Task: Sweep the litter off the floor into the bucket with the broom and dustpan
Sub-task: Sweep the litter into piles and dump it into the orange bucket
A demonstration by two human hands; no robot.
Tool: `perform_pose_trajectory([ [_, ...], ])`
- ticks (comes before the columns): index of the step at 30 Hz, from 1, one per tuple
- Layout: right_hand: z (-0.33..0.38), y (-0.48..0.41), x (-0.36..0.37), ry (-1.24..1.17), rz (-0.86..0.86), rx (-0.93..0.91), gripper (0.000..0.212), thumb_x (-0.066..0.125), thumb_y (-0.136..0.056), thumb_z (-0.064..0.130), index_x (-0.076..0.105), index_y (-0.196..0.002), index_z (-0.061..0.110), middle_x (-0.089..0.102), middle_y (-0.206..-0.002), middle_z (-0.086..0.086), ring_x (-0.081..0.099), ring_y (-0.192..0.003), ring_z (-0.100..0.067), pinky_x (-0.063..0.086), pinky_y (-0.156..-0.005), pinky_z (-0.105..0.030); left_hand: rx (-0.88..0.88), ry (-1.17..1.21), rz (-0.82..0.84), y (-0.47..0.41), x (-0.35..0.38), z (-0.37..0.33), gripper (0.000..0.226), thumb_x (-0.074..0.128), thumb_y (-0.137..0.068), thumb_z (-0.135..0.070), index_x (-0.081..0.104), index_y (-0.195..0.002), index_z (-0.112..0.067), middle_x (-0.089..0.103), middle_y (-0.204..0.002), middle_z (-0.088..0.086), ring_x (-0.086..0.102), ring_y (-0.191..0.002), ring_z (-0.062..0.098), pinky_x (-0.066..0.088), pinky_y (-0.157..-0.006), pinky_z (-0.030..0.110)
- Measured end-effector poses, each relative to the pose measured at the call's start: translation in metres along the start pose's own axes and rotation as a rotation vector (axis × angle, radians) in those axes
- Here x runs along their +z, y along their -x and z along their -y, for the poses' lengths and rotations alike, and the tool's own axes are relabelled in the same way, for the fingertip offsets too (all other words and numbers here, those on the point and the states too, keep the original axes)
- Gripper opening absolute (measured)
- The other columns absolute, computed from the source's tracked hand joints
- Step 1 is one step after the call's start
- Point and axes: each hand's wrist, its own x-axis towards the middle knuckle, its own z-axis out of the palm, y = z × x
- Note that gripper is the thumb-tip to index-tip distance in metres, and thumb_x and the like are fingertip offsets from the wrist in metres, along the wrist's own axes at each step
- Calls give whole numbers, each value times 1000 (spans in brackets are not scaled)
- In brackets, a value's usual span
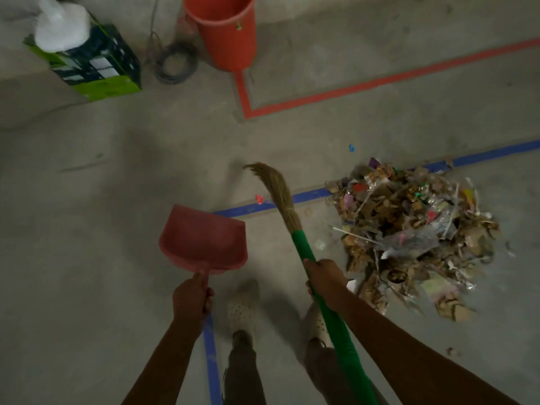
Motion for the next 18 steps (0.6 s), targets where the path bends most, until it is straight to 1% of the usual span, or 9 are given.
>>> perform_pose_trajectory([
  [3, -2, -47, 45, 15, 4, 34, 30, 54, -101, 39, 60, -99, 10, 69, -82, -9, 62, -57, -17, 50, -48, -25, -21, -57, 35, -73, 11, 10, 42, 57, -101, -33, 55, -67, -9, 56, -54, 9, 36, -31, 12, 25, -38, 18],
  [6, -9, -97, 88, 61, 19, 73, 30, 54, -101, 42, 59, -101, 12, 70, -86, -6, 64, -60, -15, 50, -49, -24, -19, -95, 83, -136, 18, 25, 47, 56, -101, -34, 54, -61, -9, 51, -54, 12, 34, -33, 15, 23, -43, 21],
  [8, -18, -128, 112, 91, 14, 103, 29, 55, -101, 41, 57, -104, 13, 68, -87, -5, 63, -59, -13, 48, -47, -23, 5, -135, 129, -168, 23, 32, 47, 55, -102, -34, 55, -62, -8, 50, -55, 13, 33, -32, 14, 23, -42, 18],
  [10, -31, -153, 128, 111, -10, 162, 29, 54, -101, 41, 56, -105, 12, 67, -87, -4, 62, -59, -13, 49, -48, -23, 27, -180, 161, -192, 27, 36, 48, 56, -102, -35, 55, -64, -6, 49, -54, 14, 31, -30, 13, 21, -38, 15],
  [11, -38, -164, 131, 107, -31, 204, 30, 54, -101, 42, 55, -105, 12, 67, -88, -5, 63, -61, -13, 52, -50, -24, 37, -221, 172, -201, 30, 37, 50, 56, -102, -37, 56, -65, -4, 48, -54, 15, 30, -29, 13, 21, -37, 14],
  [13, -56, -182, 132, 82, -89, 276, 31, 53, -102, 43, 54, -103, 11, 67, -91, -6, 64, -66, -15, 59, -60, -28, 43, -321, 191, -217, 38, 35, 54, 56, -101, -43, 57, -65, -3, 45, -50, 14, 30, -30, 14, 21, -37, 14],
  [15, -73, -193, 123, 83, -159, 335, 34, 52, -102, 45, 55, -102, 11, 67, -92, -7, 67, -71, -17, 62, -68, -31, 41, -410, 215, -227, 50, 30, 59, 54, -99, -48, 56, -62, -3, 42, -45, 12, 31, -30, 16, 22, -37, 16],
  [16, -81, -194, 115, 102, -198, 358, 36, 50, -102, 46, 56, -102, 11, 67, -92, -6, 68, -73, -17, 61, -66, -31, 41, -448, 231, -231, 56, 27, 60, 54, -99, -49, 56, -62, -2, 42, -44, 11, 31, -29, 16, 22, -37, 16],
  [18, -97, -188, 98, 100, -290, 386, 37, 47, -103, 48, 58, -104, 12, 64, -88, -4, 65, -72, -16, 52, -55, -28, 37, -489, 267, -235, 70, 24, 61, 54, -99, -52, 56, -65, -1, 42, -42, 11, 31, -28, 16, 22, -36, 16],
])
